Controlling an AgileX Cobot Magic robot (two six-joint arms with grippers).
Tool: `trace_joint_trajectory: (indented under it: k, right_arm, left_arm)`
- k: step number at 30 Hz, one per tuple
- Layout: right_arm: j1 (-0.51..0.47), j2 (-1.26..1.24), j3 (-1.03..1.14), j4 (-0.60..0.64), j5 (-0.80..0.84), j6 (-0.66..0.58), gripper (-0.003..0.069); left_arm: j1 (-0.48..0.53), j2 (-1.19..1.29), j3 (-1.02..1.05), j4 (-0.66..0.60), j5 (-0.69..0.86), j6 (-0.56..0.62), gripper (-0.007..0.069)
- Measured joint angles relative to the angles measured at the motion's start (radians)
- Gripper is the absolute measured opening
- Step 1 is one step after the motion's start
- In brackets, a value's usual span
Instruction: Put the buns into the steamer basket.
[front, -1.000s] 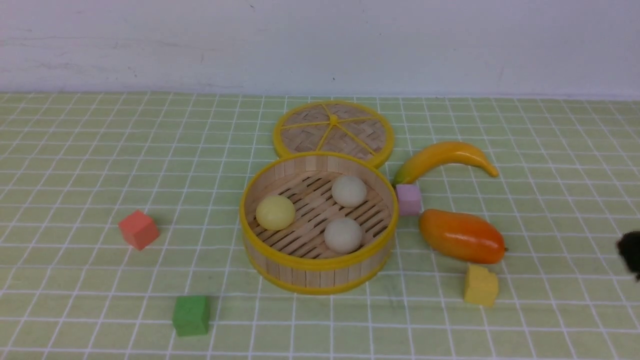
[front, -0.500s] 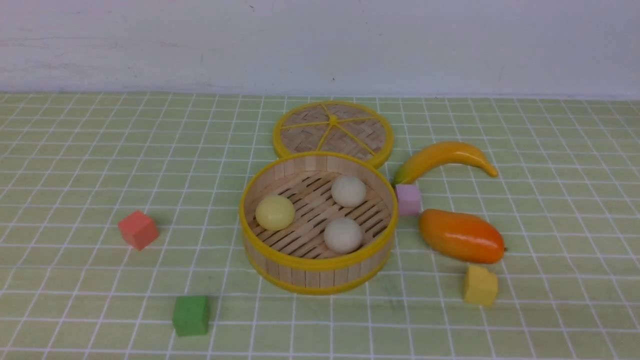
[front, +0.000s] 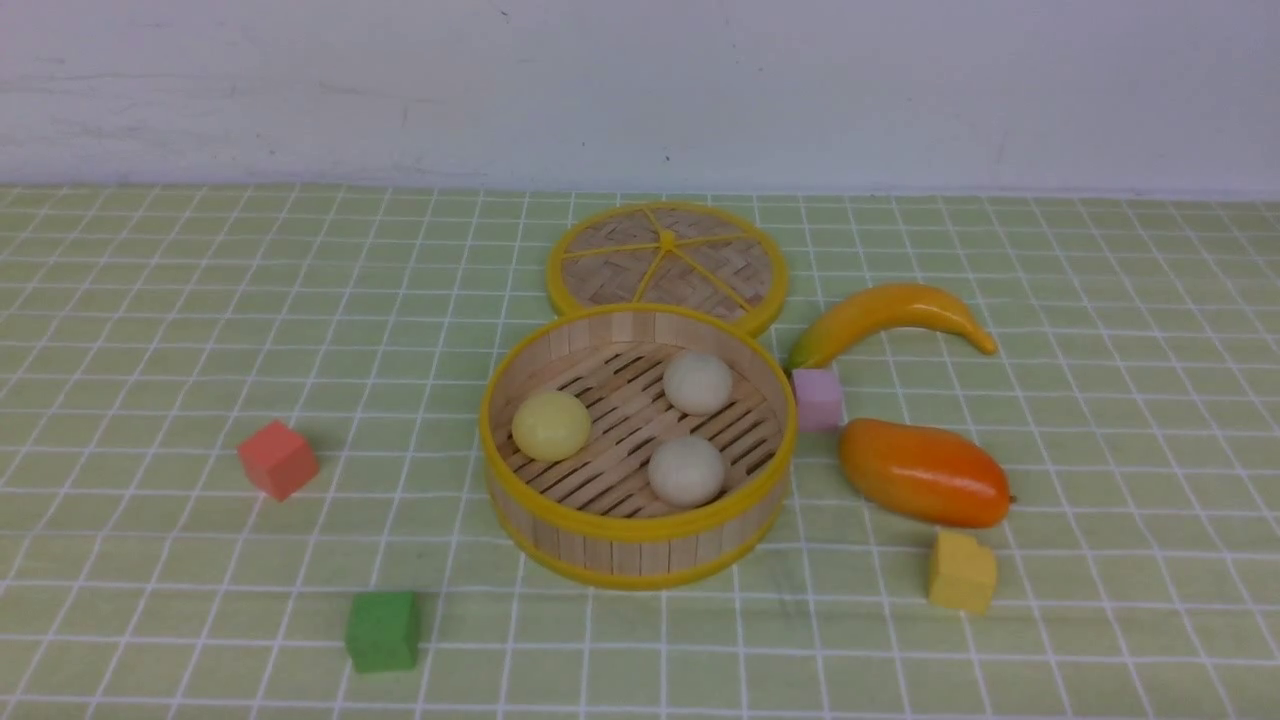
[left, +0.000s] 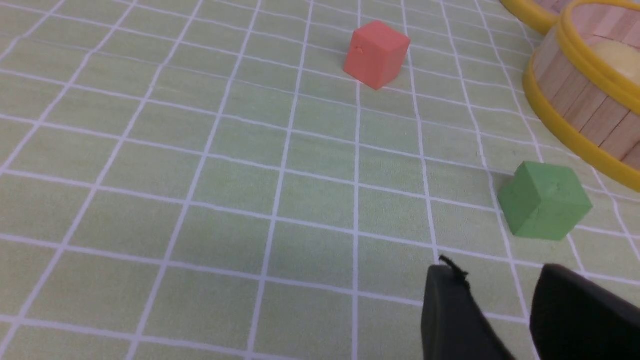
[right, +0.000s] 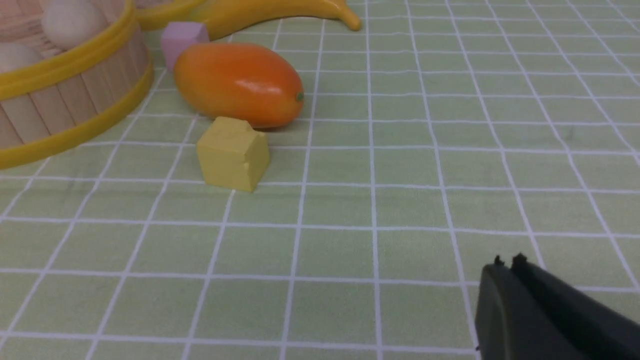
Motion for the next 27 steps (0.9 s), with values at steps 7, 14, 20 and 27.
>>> trace_joint_trajectory:
  k: [7, 14, 20, 27]
  right_arm:
    - [0.0, 0.0, 0.0, 0.001, 0.0, 0.0, 0.0001]
    - [0.0, 0.0, 0.001, 0.001, -0.001, 0.0, 0.0002]
    - [0.0, 0.0, 0.001, 0.001, -0.001, 0.0, 0.0003]
    - [0.0, 0.0, 0.001, 0.001, -0.001, 0.0, 0.0012]
  left_arm:
    - [0.0, 0.0, 0.0, 0.0, 0.0, 0.0, 0.0238]
    - [0.0, 0.0, 0.0, 0.0, 0.0, 0.0, 0.0238]
    - [0.0, 0.0, 0.0, 0.0, 0.0, 0.0, 0.0238]
    - [0.0, 0.0, 0.0, 0.0, 0.0, 0.0, 0.0238]
